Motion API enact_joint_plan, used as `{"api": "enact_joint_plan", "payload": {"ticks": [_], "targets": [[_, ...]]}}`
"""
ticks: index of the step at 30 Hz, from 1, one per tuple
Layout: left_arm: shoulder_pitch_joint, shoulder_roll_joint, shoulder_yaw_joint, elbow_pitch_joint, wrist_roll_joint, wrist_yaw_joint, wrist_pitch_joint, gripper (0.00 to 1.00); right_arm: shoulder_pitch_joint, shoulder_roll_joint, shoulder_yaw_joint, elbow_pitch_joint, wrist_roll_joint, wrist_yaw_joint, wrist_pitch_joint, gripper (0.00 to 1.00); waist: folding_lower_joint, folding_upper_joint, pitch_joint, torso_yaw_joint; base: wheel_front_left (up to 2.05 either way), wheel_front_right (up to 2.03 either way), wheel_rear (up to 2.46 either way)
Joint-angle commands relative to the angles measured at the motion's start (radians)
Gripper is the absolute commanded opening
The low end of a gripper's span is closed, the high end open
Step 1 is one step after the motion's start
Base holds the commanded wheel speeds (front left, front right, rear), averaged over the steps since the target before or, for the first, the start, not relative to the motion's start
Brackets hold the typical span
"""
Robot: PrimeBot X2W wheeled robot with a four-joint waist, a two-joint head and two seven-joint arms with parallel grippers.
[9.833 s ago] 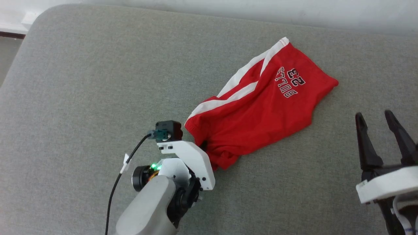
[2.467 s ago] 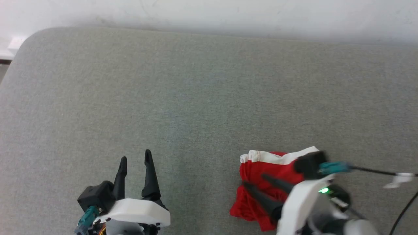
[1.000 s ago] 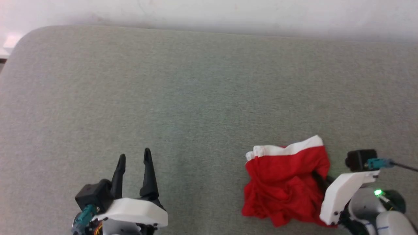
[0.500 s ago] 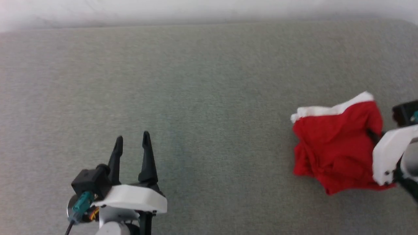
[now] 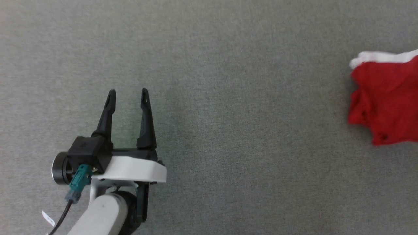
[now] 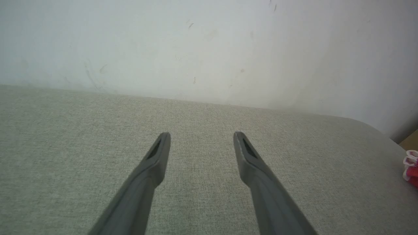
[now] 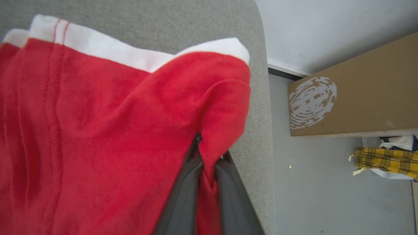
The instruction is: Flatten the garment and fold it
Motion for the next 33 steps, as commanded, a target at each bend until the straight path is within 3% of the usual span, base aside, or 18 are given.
{"api": "enact_joint_plan", "payload": {"ticks": [1, 7, 14, 15, 18, 19, 20, 28, 33], "targets": [[-0.017, 0.006, -0.003, -0.006, 0.009, 0.007, 0.004, 1.00, -0.018, -0.010, -0.006, 0.008, -0.008, -0.002, -0.008, 0.00, -0.0003, -0.0001, 0.059, -0.027, 0.00, 0.00, 0.00], [-0.056, 0.017, -0.019, -0.021, 0.040, 0.012, 0.028, 1.00, -0.074, -0.060, -0.016, 0.104, -0.064, -0.002, -0.070, 0.00, -0.0003, -0.0001, 0.108, -0.017, 0.00, 0.00, 0.00], [-0.100, 0.024, -0.039, -0.037, 0.082, 0.011, 0.027, 1.00, -0.137, -0.069, 0.003, 0.204, -0.105, -0.002, -0.162, 0.00, -0.0003, -0.0001, 0.145, -0.003, 0.00, 0.00, 0.00], [-0.103, 0.023, -0.039, -0.042, 0.084, 0.010, 0.021, 1.00, -0.144, -0.071, 0.006, 0.216, -0.110, -0.002, -0.172, 0.03, -0.0003, -0.0001, 0.146, -0.002, 0.00, 0.00, 0.00], [-0.105, 0.028, -0.042, -0.043, 0.087, 0.005, 0.017, 1.00, -0.161, -0.073, 0.014, 0.252, -0.123, -0.002, -0.194, 0.46, -0.0003, -0.0001, 0.142, 0.000, 0.00, 0.00, 0.00], [-0.107, 0.041, -0.051, -0.043, 0.104, -0.002, 0.009, 1.00, -0.165, -0.074, 0.018, 0.261, -0.131, -0.002, -0.201, 0.80, -0.0003, -0.0001, 0.136, 0.000, 0.00, 0.00, 0.00], [-0.107, 0.049, -0.058, -0.043, 0.111, -0.010, 0.005, 1.00, -0.168, -0.076, 0.022, 0.268, -0.137, -0.002, -0.206, 1.00, -0.0003, -0.0001, 0.129, -0.001, 0.00, 0.00, 0.00], [-0.074, 0.037, -0.056, -0.005, 0.083, -0.010, -0.018, 1.00, -0.164, -0.062, 0.006, 0.295, -0.147, -0.002, -0.231, 1.00, -0.0003, -0.0001, 0.034, -0.004, 0.00, 0.00, 0.00], [-0.039, 0.027, -0.058, 0.032, 0.058, -0.017, -0.046, 1.00, -0.127, -0.004, -0.061, 0.257, -0.122, -0.002, -0.265, 1.00, -0.0003, -0.0001, -0.059, 0.002, 0.00, 0.00, 0.00]]}}
